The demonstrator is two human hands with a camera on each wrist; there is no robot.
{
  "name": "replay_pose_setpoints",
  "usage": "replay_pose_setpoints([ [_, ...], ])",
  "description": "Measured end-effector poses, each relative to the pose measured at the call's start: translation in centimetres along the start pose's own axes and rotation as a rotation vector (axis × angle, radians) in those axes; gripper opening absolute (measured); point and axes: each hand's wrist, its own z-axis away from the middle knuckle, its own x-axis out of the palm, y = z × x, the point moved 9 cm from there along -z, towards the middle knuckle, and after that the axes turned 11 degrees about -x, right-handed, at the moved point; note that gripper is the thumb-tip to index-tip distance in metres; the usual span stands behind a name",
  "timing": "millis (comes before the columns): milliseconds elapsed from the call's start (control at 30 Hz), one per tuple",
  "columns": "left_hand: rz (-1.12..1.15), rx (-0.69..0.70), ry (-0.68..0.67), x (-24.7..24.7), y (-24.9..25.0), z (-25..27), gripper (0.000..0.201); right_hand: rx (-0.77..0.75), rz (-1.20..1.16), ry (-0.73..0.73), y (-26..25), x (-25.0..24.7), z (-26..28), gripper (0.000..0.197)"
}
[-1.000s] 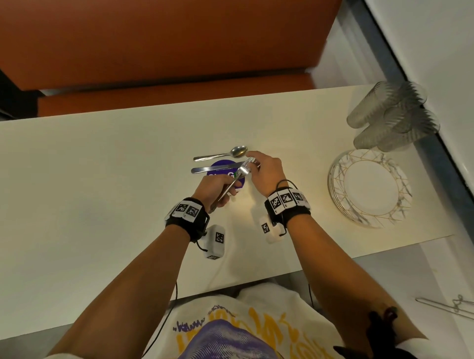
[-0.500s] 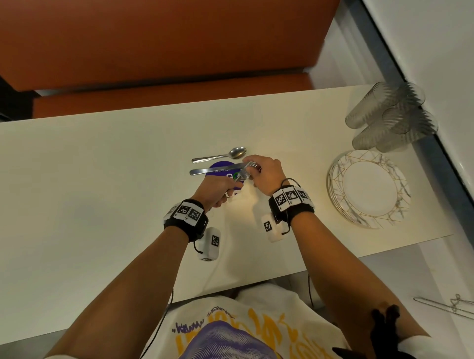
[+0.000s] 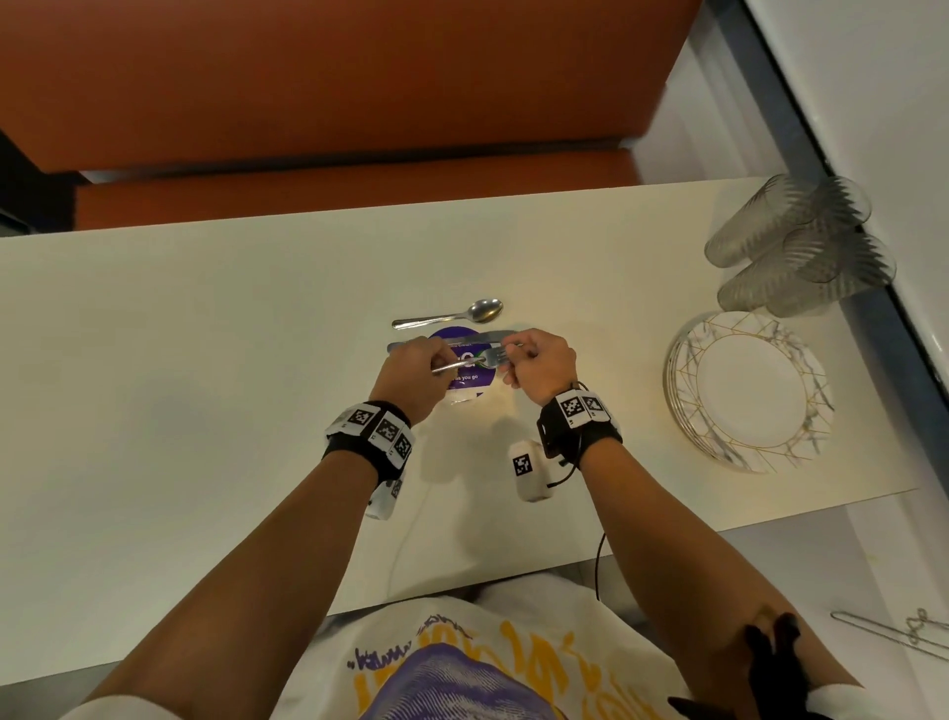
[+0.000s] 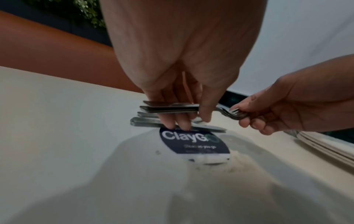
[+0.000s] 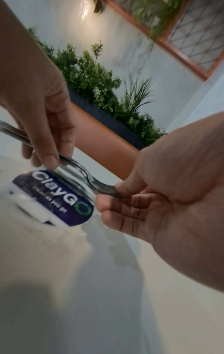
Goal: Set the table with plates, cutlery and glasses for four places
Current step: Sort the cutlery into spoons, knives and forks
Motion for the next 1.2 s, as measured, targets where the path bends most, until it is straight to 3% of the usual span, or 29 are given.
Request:
replay_pose_setpoints([
  [267, -0.239, 0.016, 0.160, 0.0, -1.1, -0.1, 0.011, 0.051, 0.017, -0.019, 1.9, 2.1, 0.3, 0.008],
  [500, -0.216, -0.008, 0.125, 1.4, -2.3, -1.0, 0.014, 0.072, 0.116, -0.010, 3.3, 2.7, -0.9, 0.006],
  [700, -0.207, 0.018, 0.089, 1.7, -2.4, -1.5, 0.017, -0.015, 0.265, -0.026, 2.6, 2.0, -1.3, 0.009],
  [1033, -0.222, 0.086, 0.128, 1.2, -1.6, -1.3, 0.018, -0.041, 0.259, -0.001, 2.3, 1.5, -0.7, 0.020],
  [1200, -0.221, 0.093, 0.121, 0.8, -1.7, -1.1, 0.018, -0.042, 0.294, -0.062, 2.1, 2.1, -0.8, 0.029],
])
